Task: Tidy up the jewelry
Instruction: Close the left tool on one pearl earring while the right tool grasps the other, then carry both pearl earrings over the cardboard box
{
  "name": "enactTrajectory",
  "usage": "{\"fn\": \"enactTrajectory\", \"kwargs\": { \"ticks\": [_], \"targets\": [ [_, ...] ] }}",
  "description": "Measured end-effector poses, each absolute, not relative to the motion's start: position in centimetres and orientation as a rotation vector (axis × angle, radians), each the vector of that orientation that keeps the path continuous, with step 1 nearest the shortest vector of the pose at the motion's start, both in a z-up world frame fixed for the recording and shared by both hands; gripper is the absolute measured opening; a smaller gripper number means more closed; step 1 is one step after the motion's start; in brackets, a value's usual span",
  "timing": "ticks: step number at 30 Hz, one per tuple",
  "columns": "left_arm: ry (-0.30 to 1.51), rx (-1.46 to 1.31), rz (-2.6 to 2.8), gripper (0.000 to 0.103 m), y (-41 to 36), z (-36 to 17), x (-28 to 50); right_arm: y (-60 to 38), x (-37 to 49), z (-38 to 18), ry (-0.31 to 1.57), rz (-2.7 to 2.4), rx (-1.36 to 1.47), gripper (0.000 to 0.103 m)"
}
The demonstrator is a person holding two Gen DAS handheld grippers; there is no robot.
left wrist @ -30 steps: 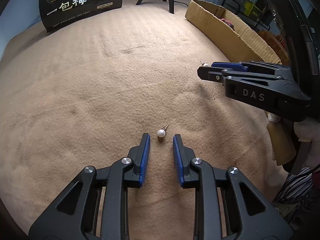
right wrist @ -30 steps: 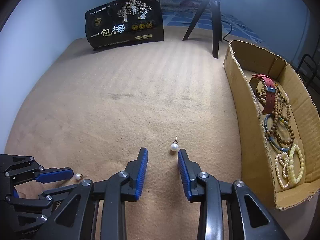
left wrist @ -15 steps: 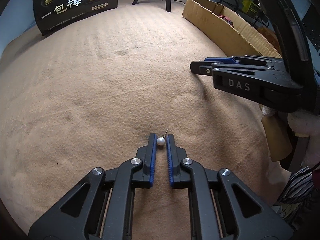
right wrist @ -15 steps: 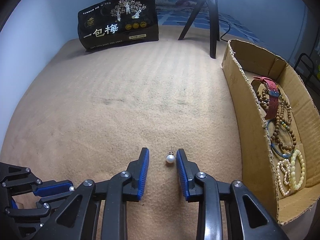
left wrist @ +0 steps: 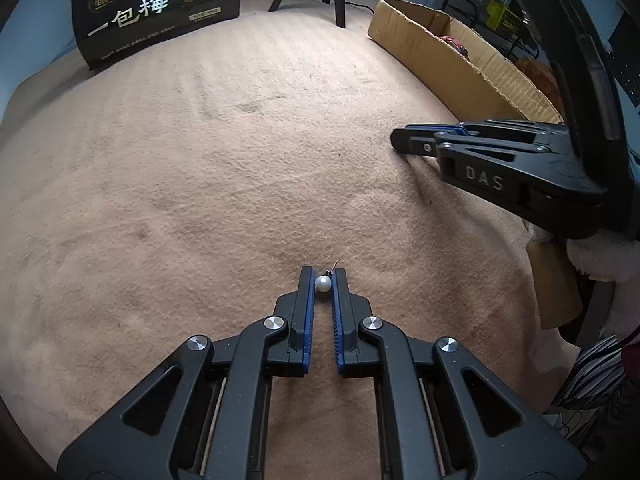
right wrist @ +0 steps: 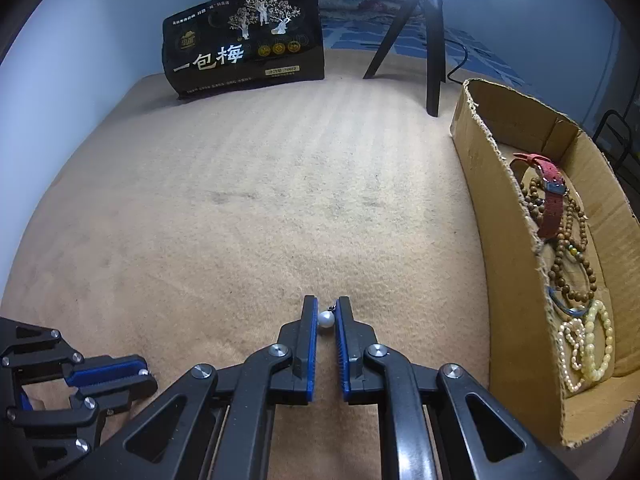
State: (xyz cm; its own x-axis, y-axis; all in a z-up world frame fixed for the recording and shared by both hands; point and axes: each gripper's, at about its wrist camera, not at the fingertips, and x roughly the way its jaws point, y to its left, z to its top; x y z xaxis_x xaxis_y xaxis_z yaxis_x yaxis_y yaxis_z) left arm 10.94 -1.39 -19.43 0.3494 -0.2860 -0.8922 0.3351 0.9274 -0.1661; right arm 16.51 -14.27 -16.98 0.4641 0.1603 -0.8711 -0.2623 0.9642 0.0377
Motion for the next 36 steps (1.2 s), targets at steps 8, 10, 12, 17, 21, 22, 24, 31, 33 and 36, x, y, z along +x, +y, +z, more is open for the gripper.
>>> {"fn": "enactTrajectory", "kwargs": {
  "ticks": [8,10,12,17,21,22,24,31,33,36],
  "targets": [
    [1.099,0.009,-0.394,0.006,-0.8,-17.1,10.5,-14.3,14.6,-14.0,1.012,0.302,-0.092,0.007],
    [1.082,-0.001,-0.397,0.006,-0.8,-16.3,10.4,-14.4,14.1,-13.0,0.998,0.309,-0.086,0.007],
    [1.061,-0.011,-0.403,0.006,-0.9,-15.3,10.3,-14.5,13.6,-11.9,0.979,0.314,-0.09,0.006],
    [1.004,-0.039,-0.418,0.006,-1.3,-12.6,10.2,-15.5,12.4,-8.9,0.936,0.317,-0.089,0.007],
    [0.959,-0.062,-0.432,0.006,-2.0,-10.6,10.5,-16.7,12.1,-6.9,0.902,0.305,-0.08,0.007],
    [0.945,-0.065,-0.438,0.006,-2.3,-9.9,10.6,-17.2,12.1,-6.4,0.894,0.302,-0.075,0.007],
    [0.927,-0.068,-0.445,0.006,-2.7,-9.1,10.9,-18.1,12.1,-5.6,0.885,0.293,-0.07,0.007],
    [0.874,-0.071,-0.485,0.006,-5.4,-6.5,11.9,-22.3,12.4,-3.4,0.849,0.237,-0.029,0.007],
    [0.862,-0.07,-0.496,0.006,-6.4,-6.0,12.3,-23.7,12.6,-2.9,0.84,0.213,-0.012,0.007],
    [0.854,-0.071,-0.514,0.006,-7.9,-5.7,12.8,-25.7,13.0,-2.3,0.829,0.185,0.005,0.006]
  ]
}}
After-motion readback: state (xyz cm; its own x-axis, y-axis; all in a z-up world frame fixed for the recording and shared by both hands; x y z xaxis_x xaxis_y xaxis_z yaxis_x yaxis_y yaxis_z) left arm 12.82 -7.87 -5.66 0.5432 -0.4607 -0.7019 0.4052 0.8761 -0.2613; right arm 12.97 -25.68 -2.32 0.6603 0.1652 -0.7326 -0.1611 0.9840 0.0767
